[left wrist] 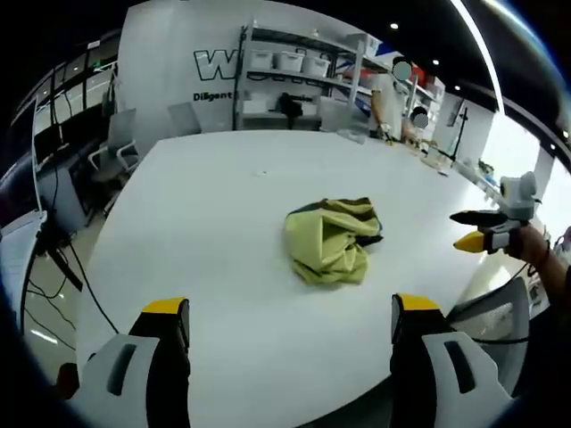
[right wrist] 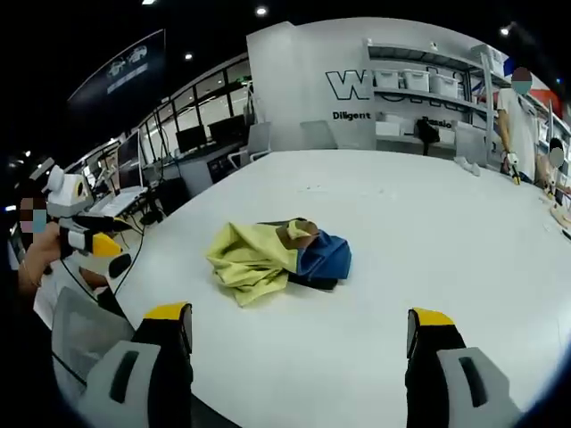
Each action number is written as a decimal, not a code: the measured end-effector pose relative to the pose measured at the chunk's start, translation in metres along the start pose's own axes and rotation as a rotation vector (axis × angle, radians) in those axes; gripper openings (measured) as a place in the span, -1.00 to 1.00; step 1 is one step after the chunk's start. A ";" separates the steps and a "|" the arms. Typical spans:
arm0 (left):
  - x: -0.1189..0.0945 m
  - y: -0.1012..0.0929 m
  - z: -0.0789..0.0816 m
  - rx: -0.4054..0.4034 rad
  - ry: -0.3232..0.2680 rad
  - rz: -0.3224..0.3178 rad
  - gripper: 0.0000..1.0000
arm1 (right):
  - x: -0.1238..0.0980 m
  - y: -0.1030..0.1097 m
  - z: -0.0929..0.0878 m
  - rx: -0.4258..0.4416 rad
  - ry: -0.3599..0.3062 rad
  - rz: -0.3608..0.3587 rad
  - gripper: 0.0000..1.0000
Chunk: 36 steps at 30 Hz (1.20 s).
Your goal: Fold the garment on the visible template until the final outline fits inside the template.
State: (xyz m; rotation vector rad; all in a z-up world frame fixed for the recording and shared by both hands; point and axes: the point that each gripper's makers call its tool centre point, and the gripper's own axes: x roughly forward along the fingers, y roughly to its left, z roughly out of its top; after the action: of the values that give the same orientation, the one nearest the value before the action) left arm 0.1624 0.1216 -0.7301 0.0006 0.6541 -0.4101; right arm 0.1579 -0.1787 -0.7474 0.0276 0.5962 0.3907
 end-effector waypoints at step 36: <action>0.003 0.001 -0.001 -0.006 0.010 -0.006 0.80 | 0.002 0.001 0.000 0.010 0.001 0.017 0.99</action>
State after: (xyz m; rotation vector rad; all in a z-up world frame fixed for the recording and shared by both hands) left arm 0.1639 0.1218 -0.7329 -0.0055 0.6649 -0.4141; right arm 0.1594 -0.1765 -0.7484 0.0417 0.5989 0.4044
